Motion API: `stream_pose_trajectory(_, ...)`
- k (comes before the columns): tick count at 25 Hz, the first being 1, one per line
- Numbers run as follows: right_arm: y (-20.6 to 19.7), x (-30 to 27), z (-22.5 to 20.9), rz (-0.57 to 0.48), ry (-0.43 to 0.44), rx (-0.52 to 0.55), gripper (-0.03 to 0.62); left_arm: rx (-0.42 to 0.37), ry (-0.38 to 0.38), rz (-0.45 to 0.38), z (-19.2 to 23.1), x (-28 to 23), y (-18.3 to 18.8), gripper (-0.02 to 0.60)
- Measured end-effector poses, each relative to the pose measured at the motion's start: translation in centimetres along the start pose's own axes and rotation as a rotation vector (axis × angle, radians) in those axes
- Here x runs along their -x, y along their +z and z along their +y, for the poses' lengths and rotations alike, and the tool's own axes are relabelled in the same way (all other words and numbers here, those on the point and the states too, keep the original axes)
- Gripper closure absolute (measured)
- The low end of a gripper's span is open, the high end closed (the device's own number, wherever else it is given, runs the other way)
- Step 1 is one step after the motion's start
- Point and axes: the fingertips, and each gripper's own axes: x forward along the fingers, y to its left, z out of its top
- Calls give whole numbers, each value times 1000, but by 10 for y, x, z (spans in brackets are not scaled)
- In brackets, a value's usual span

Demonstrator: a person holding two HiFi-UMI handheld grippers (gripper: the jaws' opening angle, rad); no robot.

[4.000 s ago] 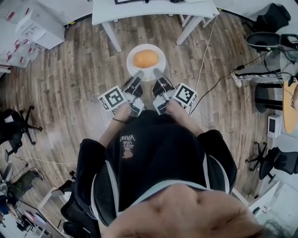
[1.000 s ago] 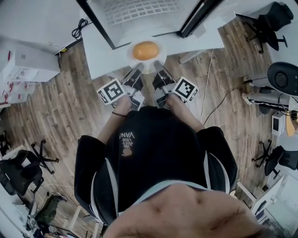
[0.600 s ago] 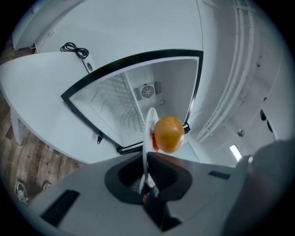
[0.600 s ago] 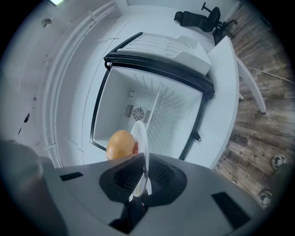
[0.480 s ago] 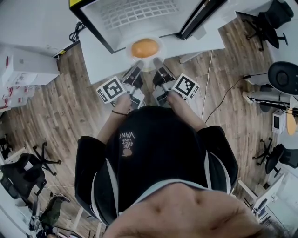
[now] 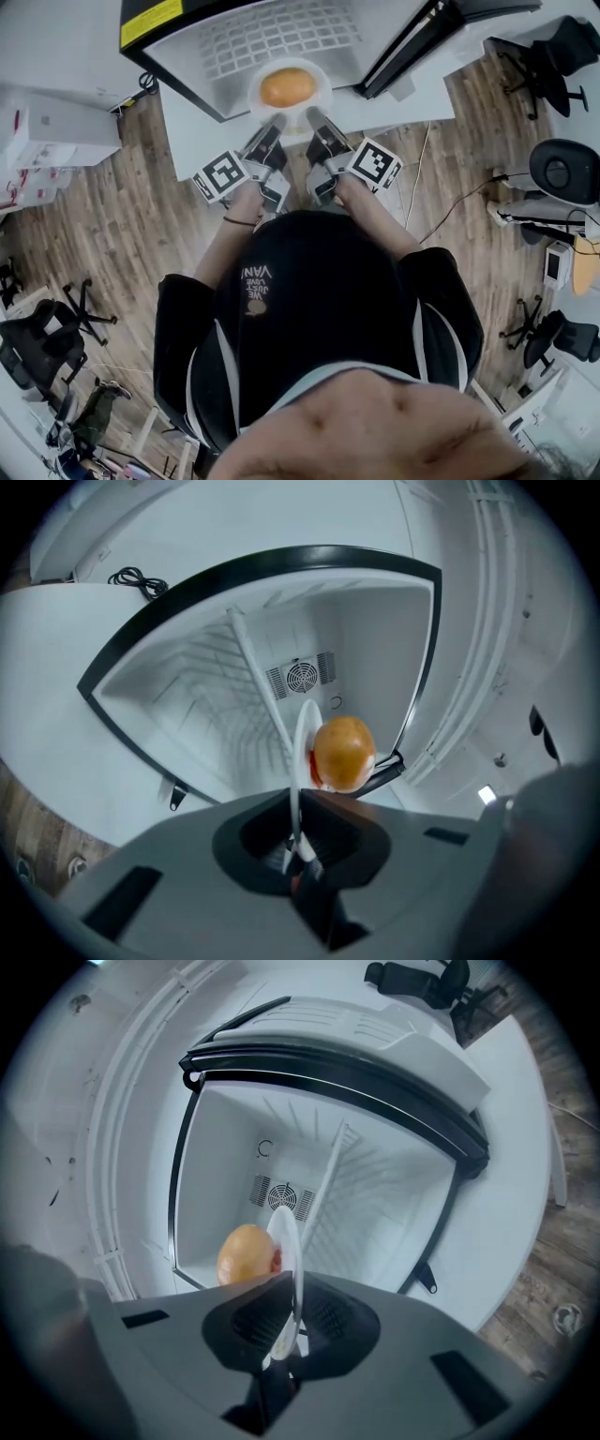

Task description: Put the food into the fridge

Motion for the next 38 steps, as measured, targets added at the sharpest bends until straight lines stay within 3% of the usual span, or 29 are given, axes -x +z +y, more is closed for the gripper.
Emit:
stream_pose_trajectory(8, 34, -25, -5, 26, -35, 29, 572, -7, -16, -43, -7, -31, 30, 551)
stream_pose_trajectory(13, 46, -46, 8, 23, 49, 16, 572, 3, -24, -57, -9, -43, 46, 551)
stream_pose_trajectory(16, 53, -52, 2, 26, 26, 26, 572, 16, -30, -70, -8, -49, 52, 551)
stream_pose_trajectory(22, 59, -67, 3, 24, 69, -2, 571, 35, -15, -82, 0, -58, 59, 551)
stream_pose_trajectory(38, 71, -79, -13, 15, 35, -30, 572, 62, 1, -72, 14, -76, 64, 550)
